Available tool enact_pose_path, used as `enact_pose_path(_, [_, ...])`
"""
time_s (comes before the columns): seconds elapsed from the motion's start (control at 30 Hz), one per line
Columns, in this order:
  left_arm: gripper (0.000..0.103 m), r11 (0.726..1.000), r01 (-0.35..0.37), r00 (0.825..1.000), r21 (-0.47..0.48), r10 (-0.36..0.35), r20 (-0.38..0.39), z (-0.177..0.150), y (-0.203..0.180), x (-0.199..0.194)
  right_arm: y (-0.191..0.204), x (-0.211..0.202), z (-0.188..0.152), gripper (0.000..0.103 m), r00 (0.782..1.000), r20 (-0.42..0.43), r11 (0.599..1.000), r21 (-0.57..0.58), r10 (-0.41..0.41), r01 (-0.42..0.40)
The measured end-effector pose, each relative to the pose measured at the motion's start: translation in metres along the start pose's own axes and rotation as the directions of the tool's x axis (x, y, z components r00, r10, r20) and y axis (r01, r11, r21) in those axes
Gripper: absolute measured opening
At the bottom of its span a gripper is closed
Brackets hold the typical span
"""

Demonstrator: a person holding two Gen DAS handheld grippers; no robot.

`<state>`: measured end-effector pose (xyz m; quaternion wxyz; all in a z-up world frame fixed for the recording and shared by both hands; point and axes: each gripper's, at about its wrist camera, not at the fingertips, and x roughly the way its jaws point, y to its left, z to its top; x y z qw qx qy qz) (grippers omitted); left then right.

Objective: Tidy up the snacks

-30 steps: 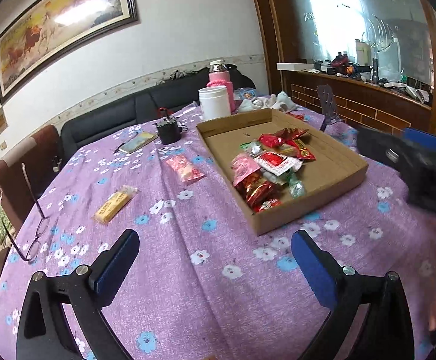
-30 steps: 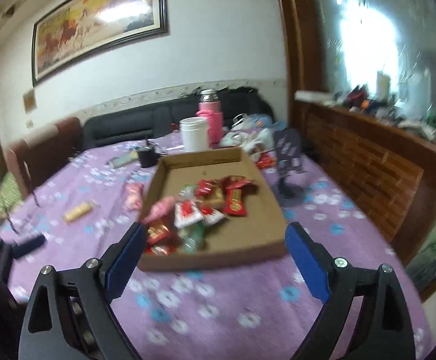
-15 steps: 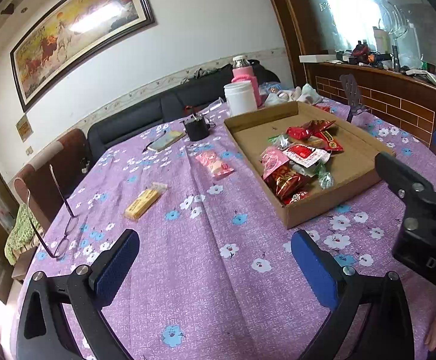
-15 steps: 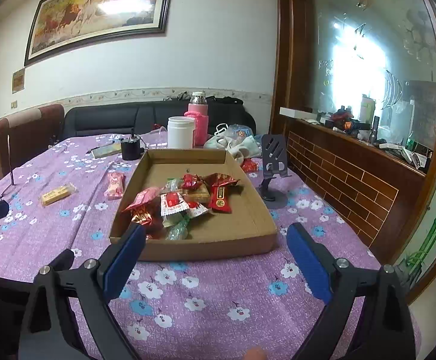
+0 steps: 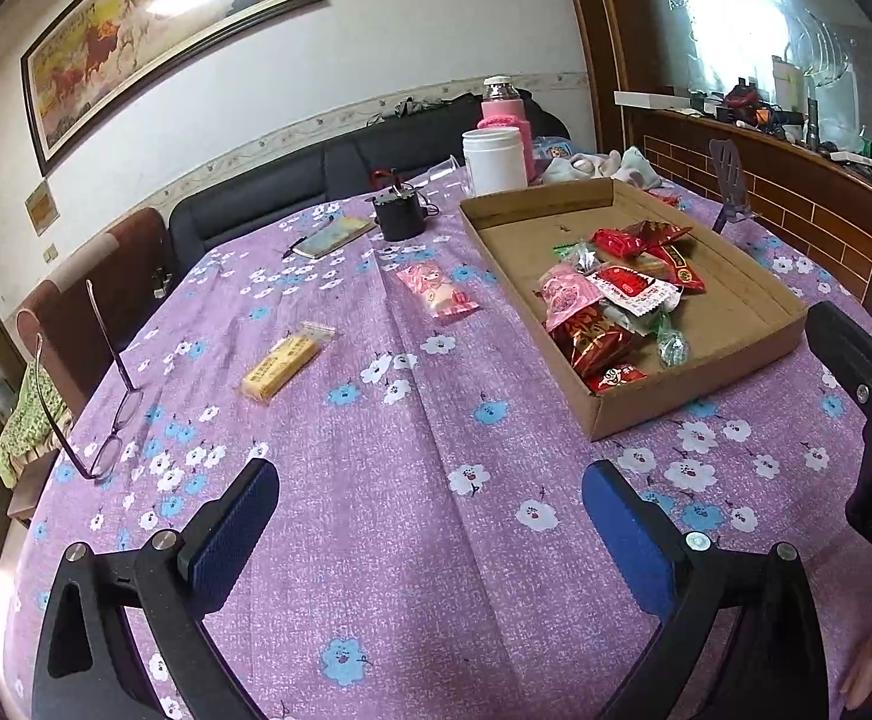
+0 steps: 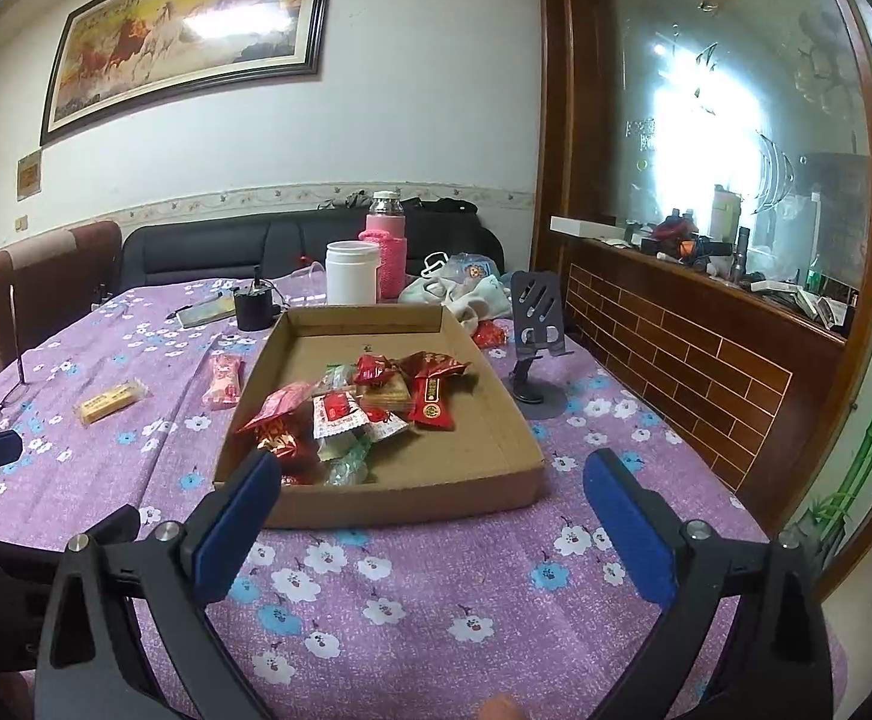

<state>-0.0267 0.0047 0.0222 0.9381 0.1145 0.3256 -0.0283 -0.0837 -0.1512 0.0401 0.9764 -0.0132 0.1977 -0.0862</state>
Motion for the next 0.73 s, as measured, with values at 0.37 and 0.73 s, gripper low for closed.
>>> enact_pose_path(0.37, [0.102,1.0,0.022,1.0,-0.006,-0.022,-0.013,0.0009,0.0019,0.0009,0.0015,0.0021,-0.0001,0.101,1.0,-0.017,1.0,-0.014,-0.003,0.003])
enact_pose_path(0.73, [0.102,0.999,0.03,0.999,-0.023,-0.031,-0.017,0.001,0.0062,0.0013,0.0032,0.0035,-0.0001,0.101,1.0,-0.021,1.0,-0.021,-0.001,0.001])
